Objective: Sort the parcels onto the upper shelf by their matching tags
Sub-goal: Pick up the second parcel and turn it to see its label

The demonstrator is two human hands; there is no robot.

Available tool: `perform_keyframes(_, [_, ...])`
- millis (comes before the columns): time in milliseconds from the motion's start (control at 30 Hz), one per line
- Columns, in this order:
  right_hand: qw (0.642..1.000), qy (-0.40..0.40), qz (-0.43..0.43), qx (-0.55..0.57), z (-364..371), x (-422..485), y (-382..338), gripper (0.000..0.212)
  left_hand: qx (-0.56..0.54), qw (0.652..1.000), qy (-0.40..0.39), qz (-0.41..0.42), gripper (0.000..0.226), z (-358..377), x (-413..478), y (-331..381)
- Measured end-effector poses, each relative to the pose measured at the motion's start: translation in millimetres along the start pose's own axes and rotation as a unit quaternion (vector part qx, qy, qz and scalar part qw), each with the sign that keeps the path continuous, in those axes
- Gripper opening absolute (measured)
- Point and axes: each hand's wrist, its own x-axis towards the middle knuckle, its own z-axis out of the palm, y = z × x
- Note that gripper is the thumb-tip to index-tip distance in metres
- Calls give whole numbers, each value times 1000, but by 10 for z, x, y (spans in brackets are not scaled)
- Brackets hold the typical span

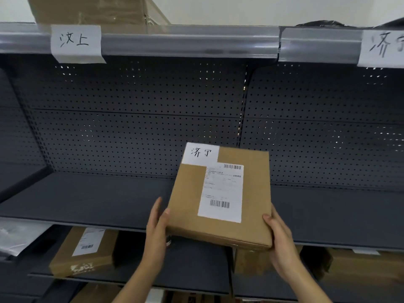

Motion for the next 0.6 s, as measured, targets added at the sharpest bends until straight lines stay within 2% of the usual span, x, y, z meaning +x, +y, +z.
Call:
perform_keyframes(67, [999,-21,-3,-24,-102,-16,-49,61,48,996,-63,29,51,-12,25,43])
perform_keyframes(133, [999,-32,-6,-32,-177,-35,-82,88,73,990,-108,52,52,57,20,74])
perform_keyframes(167, [999,-28,-11,-38,-199,-49,-105,94,77,988,-121,57,54,99,10,81])
perform_keyframes(433, [987,34,-106,-115,-266,-209,-363,56,76,984,-128,95,67,348,-111,206])
perform_keyframes(600, [969,86,-208,-104,-300,-484,-622,49,65,971,-126,190,66,530,-283,425])
